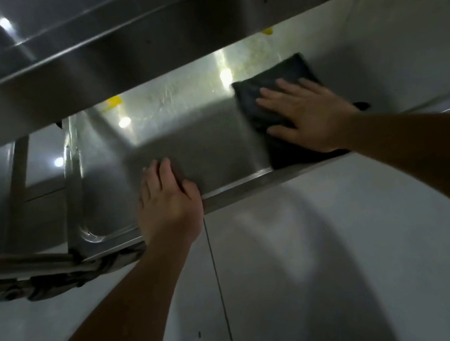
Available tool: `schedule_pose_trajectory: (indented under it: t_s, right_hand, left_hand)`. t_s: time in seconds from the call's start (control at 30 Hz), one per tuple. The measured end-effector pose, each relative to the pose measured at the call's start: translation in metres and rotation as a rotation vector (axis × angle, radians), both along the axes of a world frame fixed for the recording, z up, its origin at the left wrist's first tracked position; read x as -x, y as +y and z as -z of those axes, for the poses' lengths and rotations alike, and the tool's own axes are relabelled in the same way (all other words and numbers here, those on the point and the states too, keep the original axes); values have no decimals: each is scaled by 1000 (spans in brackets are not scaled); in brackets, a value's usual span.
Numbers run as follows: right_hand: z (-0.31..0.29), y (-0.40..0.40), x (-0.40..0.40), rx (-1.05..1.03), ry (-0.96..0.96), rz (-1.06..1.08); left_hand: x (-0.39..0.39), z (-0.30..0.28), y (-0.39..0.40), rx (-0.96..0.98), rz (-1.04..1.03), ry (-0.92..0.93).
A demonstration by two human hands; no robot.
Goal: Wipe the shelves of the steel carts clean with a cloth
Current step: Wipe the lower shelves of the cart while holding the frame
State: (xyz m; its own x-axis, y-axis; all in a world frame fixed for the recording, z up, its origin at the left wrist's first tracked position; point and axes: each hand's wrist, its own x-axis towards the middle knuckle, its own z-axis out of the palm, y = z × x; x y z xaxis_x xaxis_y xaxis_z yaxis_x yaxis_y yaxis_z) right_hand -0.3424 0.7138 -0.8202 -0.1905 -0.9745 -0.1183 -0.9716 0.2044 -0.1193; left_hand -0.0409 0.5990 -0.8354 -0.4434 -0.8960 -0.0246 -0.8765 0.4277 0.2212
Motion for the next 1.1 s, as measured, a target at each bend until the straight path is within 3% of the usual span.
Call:
schedule_pose_trajectory:
  t_s: [0.23, 0.37, 0.47, 0.53, 0.73, 0.83, 0.93, 1.1]
  right_hand:
    - [10, 115, 139, -2, -25, 768]
    - [17, 135, 151, 4, -129, 1012]
    - [14, 126, 112, 56, -136, 1005]
    - [15, 118, 72, 62, -81, 884]
    - [27, 91, -41, 106, 45, 81]
    - [21, 84, -40, 76, 46, -78]
    - [13, 101, 0, 41, -28, -41]
    - [12, 162, 107, 113, -63, 516]
  left_hand:
    - [1, -3, 3, 0, 8, -2]
    - [0, -1, 4, 22, -4, 7]
    - [2, 0, 4, 22, -20, -9]
    - [2, 0, 3, 10, -21, -30]
    - [4, -4, 2, -9, 7, -74]
    - [2, -7, -1, -33, 31, -96]
    - [-1, -8, -3, -40, 50, -101]
    - [3, -7, -2, -51, 10, -63]
